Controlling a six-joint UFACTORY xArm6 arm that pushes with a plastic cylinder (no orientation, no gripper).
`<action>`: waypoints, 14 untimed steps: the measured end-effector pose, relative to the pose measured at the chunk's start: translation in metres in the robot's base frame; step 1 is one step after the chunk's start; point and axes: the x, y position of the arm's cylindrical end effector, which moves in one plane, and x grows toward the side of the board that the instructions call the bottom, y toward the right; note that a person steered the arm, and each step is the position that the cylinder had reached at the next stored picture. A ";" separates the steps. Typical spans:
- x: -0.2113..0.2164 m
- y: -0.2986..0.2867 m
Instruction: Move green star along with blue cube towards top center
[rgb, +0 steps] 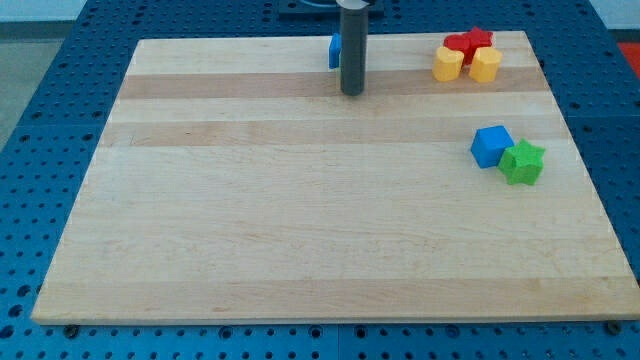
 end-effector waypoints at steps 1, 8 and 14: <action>0.019 0.039; 0.153 0.234; 0.122 0.167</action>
